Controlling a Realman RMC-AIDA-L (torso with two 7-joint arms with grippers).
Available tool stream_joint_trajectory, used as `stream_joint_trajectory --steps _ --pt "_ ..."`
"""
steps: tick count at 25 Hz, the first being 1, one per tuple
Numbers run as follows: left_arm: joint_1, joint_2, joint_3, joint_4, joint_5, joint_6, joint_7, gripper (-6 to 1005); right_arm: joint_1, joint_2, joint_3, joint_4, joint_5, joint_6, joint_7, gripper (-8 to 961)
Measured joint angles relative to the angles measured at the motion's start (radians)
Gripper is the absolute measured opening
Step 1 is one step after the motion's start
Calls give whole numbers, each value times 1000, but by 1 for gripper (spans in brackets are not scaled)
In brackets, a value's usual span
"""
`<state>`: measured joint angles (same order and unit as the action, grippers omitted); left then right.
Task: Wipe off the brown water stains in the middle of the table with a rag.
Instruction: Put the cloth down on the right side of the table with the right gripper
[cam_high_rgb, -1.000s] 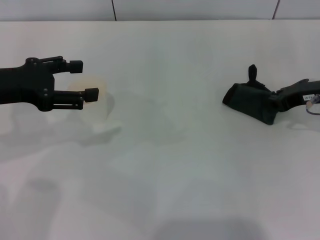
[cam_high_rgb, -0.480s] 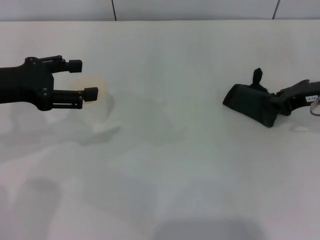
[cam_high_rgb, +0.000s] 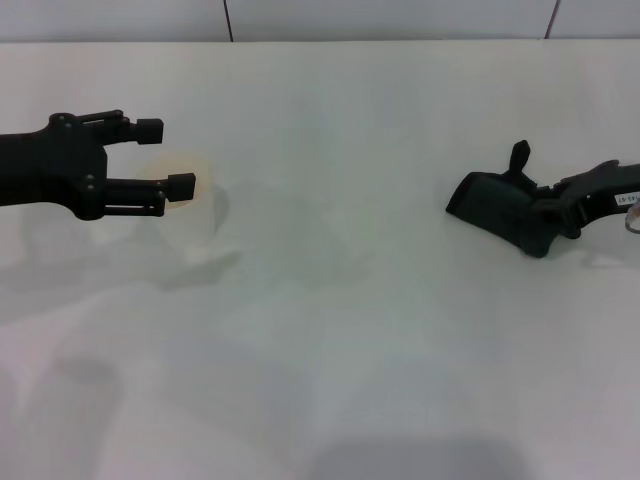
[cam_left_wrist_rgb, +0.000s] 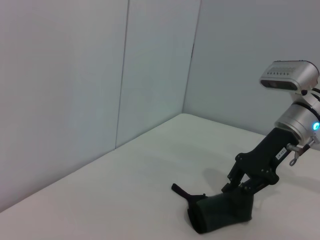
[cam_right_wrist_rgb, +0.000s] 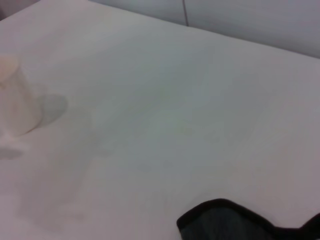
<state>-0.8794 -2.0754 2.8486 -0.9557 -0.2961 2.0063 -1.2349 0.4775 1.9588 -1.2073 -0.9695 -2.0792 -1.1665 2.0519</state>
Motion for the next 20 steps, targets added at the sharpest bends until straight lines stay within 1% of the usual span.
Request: stream_joint_trajectory --steps 1,9,15,20 --pt "0 0 0 0 0 0 0 892 0 0 0 0 0 -2 -2 144" --pt "-1 0 0 0 0 -1 0 892 -8 5 0 -13 5 -33 -47 365" --pt "0 -1 0 1 0 -1 0 892 -46 26 0 -85 13 -36 -90 531" --pt "2 -2 0 1 1 5 -1 892 -57 30 10 -104 15 -55 -117 726"
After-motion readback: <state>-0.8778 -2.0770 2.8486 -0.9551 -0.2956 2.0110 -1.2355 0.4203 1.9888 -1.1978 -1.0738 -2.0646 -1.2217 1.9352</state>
